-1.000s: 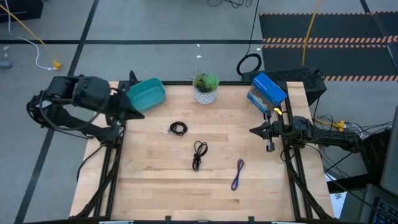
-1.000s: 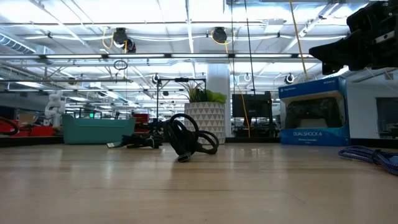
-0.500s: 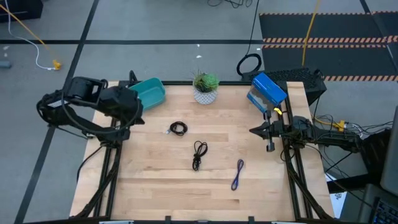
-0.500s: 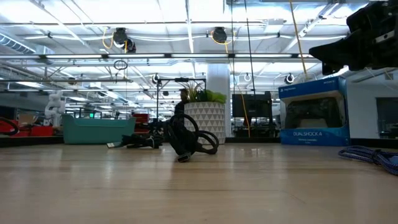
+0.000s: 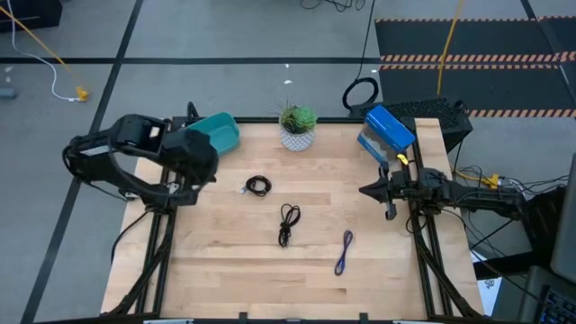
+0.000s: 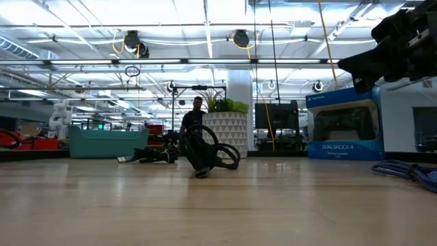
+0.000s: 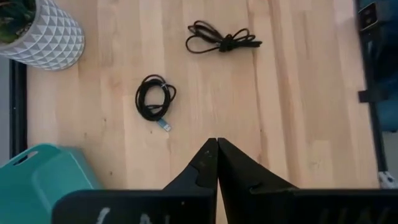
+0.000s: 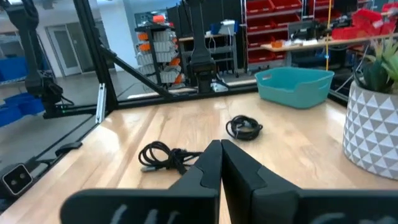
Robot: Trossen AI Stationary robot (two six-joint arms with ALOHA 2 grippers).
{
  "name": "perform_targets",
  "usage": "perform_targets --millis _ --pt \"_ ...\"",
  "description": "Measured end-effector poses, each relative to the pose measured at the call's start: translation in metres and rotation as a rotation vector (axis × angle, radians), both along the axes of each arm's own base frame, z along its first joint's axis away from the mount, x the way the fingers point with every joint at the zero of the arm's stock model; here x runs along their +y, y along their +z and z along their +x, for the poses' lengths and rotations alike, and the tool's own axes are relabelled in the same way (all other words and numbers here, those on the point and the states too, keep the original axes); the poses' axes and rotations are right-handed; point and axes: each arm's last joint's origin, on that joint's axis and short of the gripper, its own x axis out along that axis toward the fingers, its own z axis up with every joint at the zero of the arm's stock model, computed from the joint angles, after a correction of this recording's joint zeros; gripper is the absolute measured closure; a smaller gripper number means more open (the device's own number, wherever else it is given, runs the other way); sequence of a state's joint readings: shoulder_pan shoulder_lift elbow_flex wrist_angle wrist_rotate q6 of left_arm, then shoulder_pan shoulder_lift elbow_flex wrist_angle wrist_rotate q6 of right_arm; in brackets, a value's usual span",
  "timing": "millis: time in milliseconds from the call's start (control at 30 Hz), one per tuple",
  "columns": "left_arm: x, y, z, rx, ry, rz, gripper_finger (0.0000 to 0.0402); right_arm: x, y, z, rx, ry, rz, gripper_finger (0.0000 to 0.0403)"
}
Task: Pick and place USB-C Cables
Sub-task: Put the black USB cable into the blue bin
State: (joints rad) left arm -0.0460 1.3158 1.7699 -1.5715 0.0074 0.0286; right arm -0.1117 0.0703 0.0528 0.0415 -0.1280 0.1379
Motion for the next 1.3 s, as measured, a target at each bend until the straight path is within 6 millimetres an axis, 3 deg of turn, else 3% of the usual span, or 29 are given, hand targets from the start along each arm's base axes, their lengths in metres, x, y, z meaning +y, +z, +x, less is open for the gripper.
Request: perform_targets --millis 267,467,633,833,1033,1167,1300 --pt "0.002 -0.026 0.043 0.132 0.012 0.14 0.0384 0.0 -0.003 0.003 0.035 0.002 -0.026 0.0403" --pt "0.009 -0.05 0.074 0.234 -0.013 0.165 0.0398 0.0 -0.002 0.003 0.031 0.003 -0.026 0.0403" --pt "0.021 -0.065 0.098 0.245 0.002 0.169 0.0385 0.0 -0.002 0.003 0.029 0.003 -0.026 0.0403" --pt "0.032 -0.085 0.112 0.282 0.008 0.166 0.0391 0.0 -0.002 0.003 0.028 0.002 -0.017 0.0403" --pt "0.035 -0.11 0.113 0.307 0.001 0.121 0.0394 0.0 0.001 0.003 0.012 -0.001 -0.013 0.0403" --pt "0.034 -0.115 0.112 0.321 0.023 0.111 0.0383 -0.001 0.031 0.003 0.016 -0.027 -0.006 0.0403" --pt "0.034 -0.114 0.113 0.315 0.028 0.109 0.0386 -0.003 0.064 0.007 0.143 -0.078 -0.046 0.0403"
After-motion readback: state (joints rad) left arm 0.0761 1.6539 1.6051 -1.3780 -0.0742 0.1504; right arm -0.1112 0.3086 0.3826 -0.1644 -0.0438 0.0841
